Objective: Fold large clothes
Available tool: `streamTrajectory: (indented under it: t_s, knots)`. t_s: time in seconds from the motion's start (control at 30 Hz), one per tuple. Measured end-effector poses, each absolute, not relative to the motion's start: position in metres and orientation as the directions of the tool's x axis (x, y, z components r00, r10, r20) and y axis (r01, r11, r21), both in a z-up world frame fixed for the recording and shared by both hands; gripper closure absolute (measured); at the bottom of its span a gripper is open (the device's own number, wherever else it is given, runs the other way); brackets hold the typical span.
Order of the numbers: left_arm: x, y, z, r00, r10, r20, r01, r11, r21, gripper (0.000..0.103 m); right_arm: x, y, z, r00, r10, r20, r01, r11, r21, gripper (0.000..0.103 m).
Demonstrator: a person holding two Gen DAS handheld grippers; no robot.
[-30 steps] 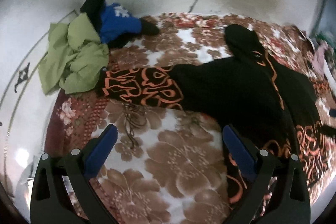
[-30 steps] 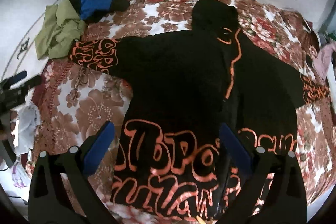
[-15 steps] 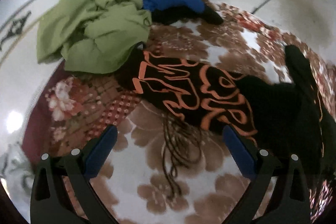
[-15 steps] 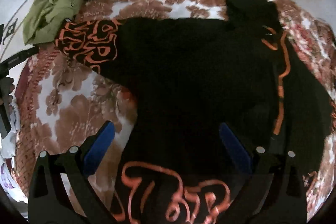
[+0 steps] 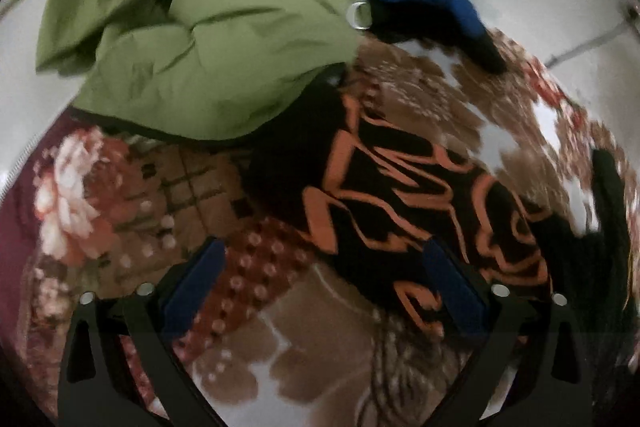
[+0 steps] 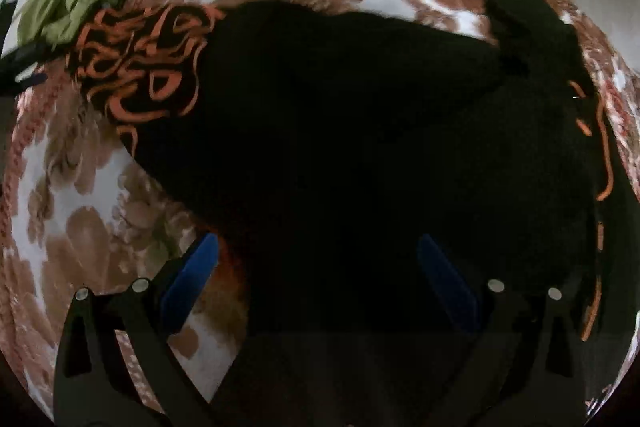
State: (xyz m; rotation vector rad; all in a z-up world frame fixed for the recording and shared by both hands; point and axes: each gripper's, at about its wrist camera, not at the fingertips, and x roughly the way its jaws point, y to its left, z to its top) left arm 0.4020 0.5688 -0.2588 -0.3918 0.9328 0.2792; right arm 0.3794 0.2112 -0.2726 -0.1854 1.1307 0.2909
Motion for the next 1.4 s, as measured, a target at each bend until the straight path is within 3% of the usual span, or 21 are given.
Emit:
streamTrajectory:
  t_s: [0.1, 0.2, 0.4, 0.5, 0.53, 0.67, 0.83, 1.1, 1.4]
  knots:
    - [0.41, 0.578, -0.268, 0.557, 0.078, -0.827, -0.43, 0.879, -0.207, 0.015, 0.377, 0.216, -0.286, 0.395, 0.135, -0.909, -0.329, 0.944, -0.003, 0.005]
    - [0.416, 0.583, -0.275, 0.552, 0.057, -0.832, -0.436, 0.87, -0.23, 0.027, 0.374, 0.221, -0.292, 0.413, 0.138, -0.9, -0.363, 0.932, -0.023, 0.005]
    - [0.422, 0.592, -0.285, 0.597, -0.032, -0.802, -0.432, 0.829, -0.354, 0.028, 0.37, 0.228, -0.301, 0.449, 0.134, -0.884, -0.415, 0.907, -0.073, 0.005]
    - [0.426, 0.592, -0.285, 0.609, -0.062, -0.791, -0.417, 0.823, -0.386, 0.047, 0.37, 0.229, -0.307, 0.456, 0.13, -0.88, -0.416, 0.906, -0.082, 0.004]
    - [0.428, 0.591, -0.285, 0.609, -0.073, -0.79, -0.41, 0.824, -0.392, 0.071, 0.369, 0.23, -0.308, 0.46, 0.128, -0.879, -0.415, 0.906, -0.085, 0.004]
    - [0.431, 0.584, -0.282, 0.612, -0.082, -0.787, -0.37, 0.85, -0.376, 0.085, 0.362, 0.231, -0.302, 0.496, 0.121, -0.86, -0.419, 0.901, -0.114, 0.005]
    - [0.432, 0.574, -0.272, 0.643, -0.208, -0.737, -0.262, 0.845, -0.466, 0.09, 0.336, 0.233, -0.271, 0.584, 0.145, -0.798, -0.449, 0.878, -0.169, 0.005]
    - [0.416, 0.53, -0.215, 0.718, -0.24, -0.653, -0.169, 0.851, -0.498, 0.09, 0.319, 0.222, -0.273, 0.536, 0.127, -0.835, -0.43, 0.892, -0.141, 0.005]
    - [0.431, 0.428, -0.133, 0.732, -0.391, -0.558, 0.051, 0.848, -0.527, 0.091, 0.34, 0.231, -0.309, 0.421, 0.18, -0.889, -0.464, 0.885, -0.04, 0.004]
